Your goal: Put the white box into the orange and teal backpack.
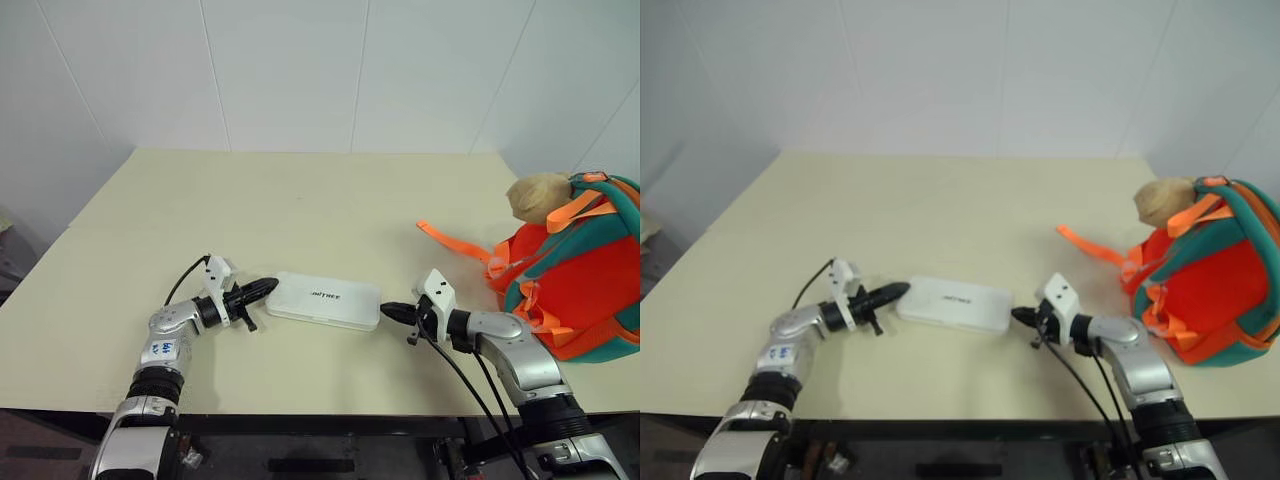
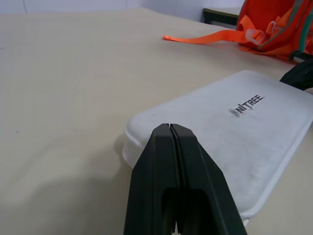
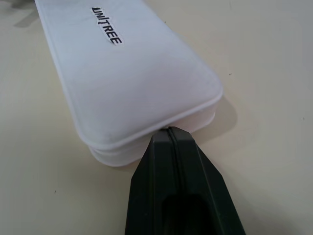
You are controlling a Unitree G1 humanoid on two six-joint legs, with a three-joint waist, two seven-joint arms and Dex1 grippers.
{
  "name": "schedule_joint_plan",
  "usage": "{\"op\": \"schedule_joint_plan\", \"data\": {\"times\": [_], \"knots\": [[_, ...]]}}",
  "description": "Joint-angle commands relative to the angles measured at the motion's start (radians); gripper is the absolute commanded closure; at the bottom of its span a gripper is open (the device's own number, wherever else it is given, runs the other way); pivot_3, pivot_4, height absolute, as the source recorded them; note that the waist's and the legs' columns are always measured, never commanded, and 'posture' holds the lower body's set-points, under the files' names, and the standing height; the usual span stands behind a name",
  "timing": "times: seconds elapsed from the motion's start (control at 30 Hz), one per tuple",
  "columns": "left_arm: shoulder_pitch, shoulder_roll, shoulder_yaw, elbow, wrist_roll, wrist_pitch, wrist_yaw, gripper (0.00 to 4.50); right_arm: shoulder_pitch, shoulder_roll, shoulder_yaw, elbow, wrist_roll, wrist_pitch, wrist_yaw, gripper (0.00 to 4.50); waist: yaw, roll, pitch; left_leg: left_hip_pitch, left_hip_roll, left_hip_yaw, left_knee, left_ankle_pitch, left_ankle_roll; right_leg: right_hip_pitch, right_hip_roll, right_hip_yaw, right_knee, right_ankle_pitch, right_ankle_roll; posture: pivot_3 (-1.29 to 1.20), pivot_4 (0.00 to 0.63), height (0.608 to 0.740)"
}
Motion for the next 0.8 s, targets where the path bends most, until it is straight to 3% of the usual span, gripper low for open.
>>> {"op": "schedule_joint_plan", "data": {"times": [0.03, 0.33, 0.8], "knots": [[-0.002, 0.012, 0.022, -0.011, -0.014, -0.023, 0.000, 4.46, 0.004, -0.004, -0.028, -0.045, 0.021, 0.002, -0.008, 4.50, 0.001, 0.000, 0.000, 0.000, 0.000, 0.000, 0.000, 0.000, 0.000, 0.000, 0.000, 0.000, 0.000, 0.000, 0.000, 0.00, 0.150, 0.740], [0.071, 0.051, 0.051, -0.133, -0.016, 0.031, 0.062, 4.46, 0.011, 0.002, -0.026, -0.046, 0.024, 0.001, -0.015, 4.50, 0.000, 0.000, 0.000, 0.000, 0.000, 0.000, -0.001, 0.000, 0.000, 0.000, 0.000, 0.000, 0.000, 0.000, 0.000, 0.00, 0.150, 0.740], [0.033, -0.036, -0.022, -0.089, 0.009, 0.059, 0.073, 4.46, -0.002, 0.008, -0.019, -0.038, 0.021, 0.001, -0.010, 4.50, -0.001, 0.000, 0.000, 0.000, 0.000, 0.000, -0.001, 0.000, 0.000, 0.000, 0.000, 0.000, 0.000, 0.000, 0.000, 0.00, 0.150, 0.740]]}}
